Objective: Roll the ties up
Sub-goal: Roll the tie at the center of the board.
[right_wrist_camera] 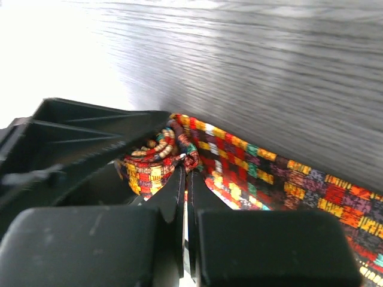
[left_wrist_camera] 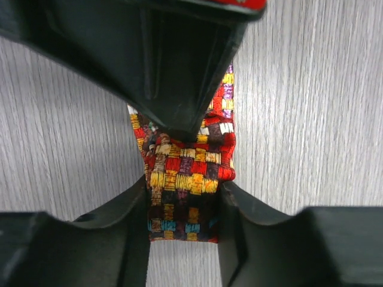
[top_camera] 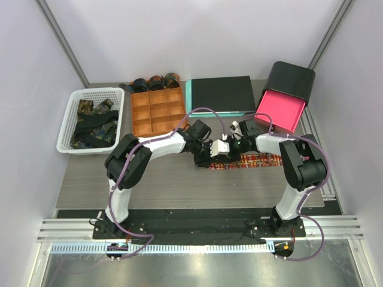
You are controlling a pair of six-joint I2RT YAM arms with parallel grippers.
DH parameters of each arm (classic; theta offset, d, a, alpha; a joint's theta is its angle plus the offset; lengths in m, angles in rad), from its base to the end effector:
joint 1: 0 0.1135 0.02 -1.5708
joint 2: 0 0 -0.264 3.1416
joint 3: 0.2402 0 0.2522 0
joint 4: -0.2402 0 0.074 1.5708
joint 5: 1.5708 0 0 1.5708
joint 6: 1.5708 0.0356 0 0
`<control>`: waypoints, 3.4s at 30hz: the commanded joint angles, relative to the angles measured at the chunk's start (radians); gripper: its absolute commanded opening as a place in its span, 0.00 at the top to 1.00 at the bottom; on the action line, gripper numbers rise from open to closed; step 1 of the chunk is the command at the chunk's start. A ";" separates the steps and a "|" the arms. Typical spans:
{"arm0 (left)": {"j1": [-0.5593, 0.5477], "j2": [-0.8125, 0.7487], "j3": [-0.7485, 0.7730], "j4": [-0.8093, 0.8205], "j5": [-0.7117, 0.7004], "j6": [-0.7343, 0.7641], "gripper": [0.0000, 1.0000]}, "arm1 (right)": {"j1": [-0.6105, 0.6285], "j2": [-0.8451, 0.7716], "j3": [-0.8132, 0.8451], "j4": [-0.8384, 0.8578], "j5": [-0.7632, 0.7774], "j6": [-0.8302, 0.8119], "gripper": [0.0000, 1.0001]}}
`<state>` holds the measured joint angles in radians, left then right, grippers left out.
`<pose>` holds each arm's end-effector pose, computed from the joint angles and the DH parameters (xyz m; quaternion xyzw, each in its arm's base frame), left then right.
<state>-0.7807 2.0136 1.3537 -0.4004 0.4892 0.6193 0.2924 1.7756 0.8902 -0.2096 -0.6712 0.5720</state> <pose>0.2830 -0.3039 0.1573 0.6516 0.6786 -0.2533 0.2253 0.3018 0.1140 0.1298 0.0510 0.9195 0.3838 0.0680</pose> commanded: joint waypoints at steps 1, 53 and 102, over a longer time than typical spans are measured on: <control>-0.008 0.005 -0.028 -0.044 -0.006 0.033 0.64 | 0.007 -0.054 0.044 0.030 -0.031 0.025 0.96; 0.031 -0.013 -0.074 -0.023 -0.011 -0.039 0.76 | -0.148 -0.272 0.026 -0.278 0.002 -1.415 0.13; 0.072 -0.018 -0.041 -0.147 -0.004 0.134 0.78 | -0.131 -0.249 0.003 -0.350 0.036 -1.915 0.30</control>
<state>-0.7010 1.9652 1.2976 -0.4656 0.5182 0.7338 0.1925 1.6192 0.8856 -0.5316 -0.6254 -1.4460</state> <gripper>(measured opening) 0.338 0.659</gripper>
